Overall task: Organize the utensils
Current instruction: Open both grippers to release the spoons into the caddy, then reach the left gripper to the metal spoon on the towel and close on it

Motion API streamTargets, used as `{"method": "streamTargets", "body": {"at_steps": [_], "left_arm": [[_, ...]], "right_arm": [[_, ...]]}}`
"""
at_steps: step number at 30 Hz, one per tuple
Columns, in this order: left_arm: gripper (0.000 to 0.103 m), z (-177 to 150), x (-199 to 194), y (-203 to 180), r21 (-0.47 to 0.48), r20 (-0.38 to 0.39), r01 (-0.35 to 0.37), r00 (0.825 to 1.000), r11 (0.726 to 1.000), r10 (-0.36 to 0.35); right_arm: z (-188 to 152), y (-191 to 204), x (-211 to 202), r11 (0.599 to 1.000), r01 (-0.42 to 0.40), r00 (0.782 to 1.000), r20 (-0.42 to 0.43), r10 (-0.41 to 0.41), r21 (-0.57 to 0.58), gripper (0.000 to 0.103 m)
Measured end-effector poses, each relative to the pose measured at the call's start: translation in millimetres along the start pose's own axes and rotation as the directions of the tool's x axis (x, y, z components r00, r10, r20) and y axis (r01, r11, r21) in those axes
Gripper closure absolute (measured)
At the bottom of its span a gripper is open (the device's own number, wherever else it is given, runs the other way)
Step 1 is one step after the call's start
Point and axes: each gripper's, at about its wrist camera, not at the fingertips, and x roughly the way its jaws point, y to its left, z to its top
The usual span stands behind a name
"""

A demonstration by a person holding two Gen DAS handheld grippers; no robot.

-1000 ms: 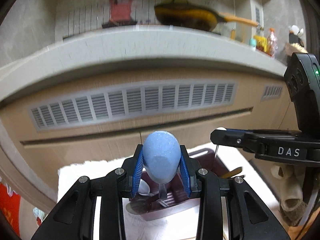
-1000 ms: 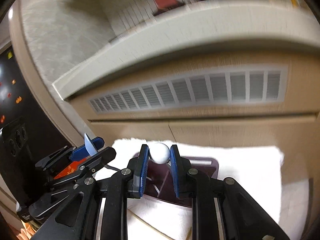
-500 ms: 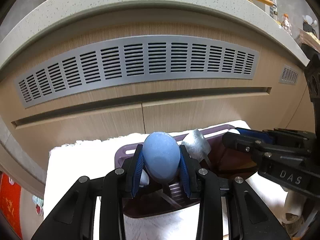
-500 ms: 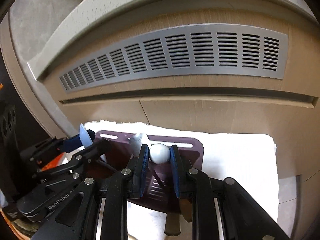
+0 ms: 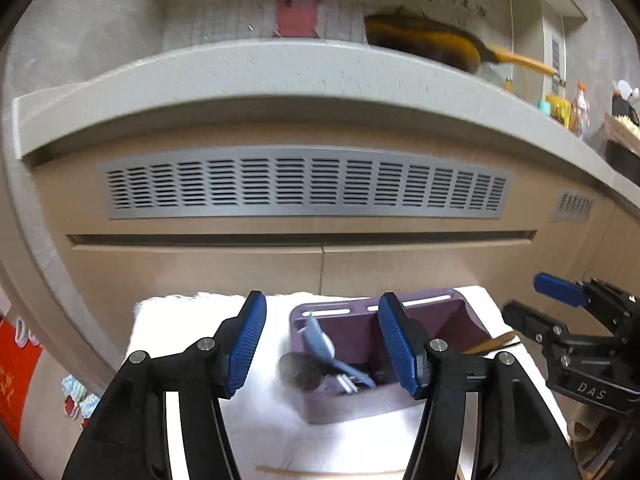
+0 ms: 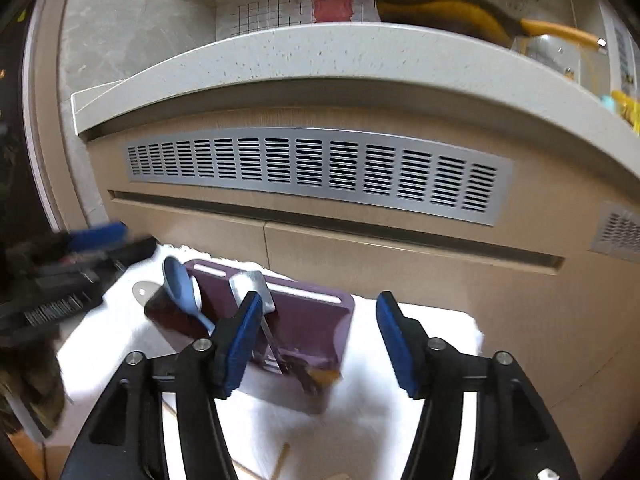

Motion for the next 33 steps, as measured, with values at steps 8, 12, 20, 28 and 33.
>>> {"method": "streamTargets", "body": {"at_steps": [8,12,20,28,33], "left_arm": [[0.038,-75,-26,-10,0.046,-0.146,0.062,0.988,0.997,-0.055],[0.038,-126,-25,-24,0.054,-0.258,0.124,0.960,0.991,-0.106],[0.038,-199,-63,-82,0.166,-0.392,0.376,0.874,0.912,-0.289],[0.038,-223,-78,-113,0.198,-0.445,0.422,0.843,0.885,-0.302],[0.039,-225,-74,-120,0.169,-0.449,0.396,0.846,0.902,-0.287]], "right_arm": [[-60,19,-39,0.983,0.079,0.996,-0.021,-0.084,-0.168,0.027],[-101,22,-49,0.969,0.112,0.991,-0.052,-0.126,-0.221,0.021],[-164,14,-59,0.973,0.092,0.979,-0.156,-0.127,-0.212,0.009],[-188,4,-61,0.986,0.063,0.970,-0.223,-0.097,-0.155,0.009],[-192,-6,-63,0.990,0.111,0.970,-0.208,-0.127,-0.086,0.009]]}}
